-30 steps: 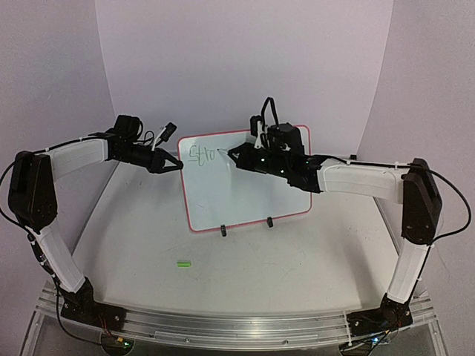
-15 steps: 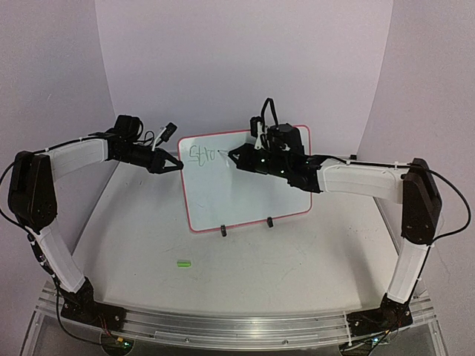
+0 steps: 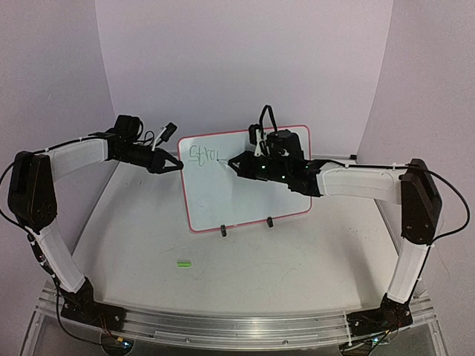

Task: Write a sentence on the whiteboard
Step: Write a sentence at the center of the board.

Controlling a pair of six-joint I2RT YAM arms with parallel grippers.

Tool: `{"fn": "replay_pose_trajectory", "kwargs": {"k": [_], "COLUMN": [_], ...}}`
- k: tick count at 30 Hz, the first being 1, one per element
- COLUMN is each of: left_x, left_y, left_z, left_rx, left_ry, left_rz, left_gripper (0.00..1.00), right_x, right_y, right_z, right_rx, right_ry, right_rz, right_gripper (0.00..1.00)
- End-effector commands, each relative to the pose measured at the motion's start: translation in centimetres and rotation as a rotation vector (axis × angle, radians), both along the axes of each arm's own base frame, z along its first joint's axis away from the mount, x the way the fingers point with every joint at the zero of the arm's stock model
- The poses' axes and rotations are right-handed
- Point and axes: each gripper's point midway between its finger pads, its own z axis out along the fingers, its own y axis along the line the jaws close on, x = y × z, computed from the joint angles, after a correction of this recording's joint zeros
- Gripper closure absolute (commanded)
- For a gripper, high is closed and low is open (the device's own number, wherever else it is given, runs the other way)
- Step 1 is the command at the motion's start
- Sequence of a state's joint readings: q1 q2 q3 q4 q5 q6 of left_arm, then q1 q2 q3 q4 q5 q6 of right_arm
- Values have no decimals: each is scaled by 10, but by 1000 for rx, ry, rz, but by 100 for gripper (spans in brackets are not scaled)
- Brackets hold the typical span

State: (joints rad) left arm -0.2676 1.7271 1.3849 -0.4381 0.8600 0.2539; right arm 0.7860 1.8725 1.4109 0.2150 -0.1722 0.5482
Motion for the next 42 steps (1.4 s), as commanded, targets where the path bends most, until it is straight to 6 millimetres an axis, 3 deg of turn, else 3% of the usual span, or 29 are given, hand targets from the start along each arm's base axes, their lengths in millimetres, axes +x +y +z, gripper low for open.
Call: {"fn": "replay_pose_trajectory", "kwargs": {"k": [1, 14, 34, 42], "left_x": [-2, -2, -1, -1], "left_y": [5, 4, 4, 4], "left_z": [-2, -4, -5, -6], "left_rx": [65, 67, 70, 70], "left_ry": [-53, -50, -49, -47], "left_rz": [11, 10, 9, 8], "left_gripper": [100, 100, 100, 100], "right_x": [6, 15, 25, 23], "right_y": [-6, -11, -17, -23], "right_z": [9, 44, 43, 33], "right_rx": [5, 82, 72, 56], "right_ry": [-17, -99, -114, -99], "right_rz": [-35, -94, -152, -169], "right_gripper": [100, 100, 100, 100]}}
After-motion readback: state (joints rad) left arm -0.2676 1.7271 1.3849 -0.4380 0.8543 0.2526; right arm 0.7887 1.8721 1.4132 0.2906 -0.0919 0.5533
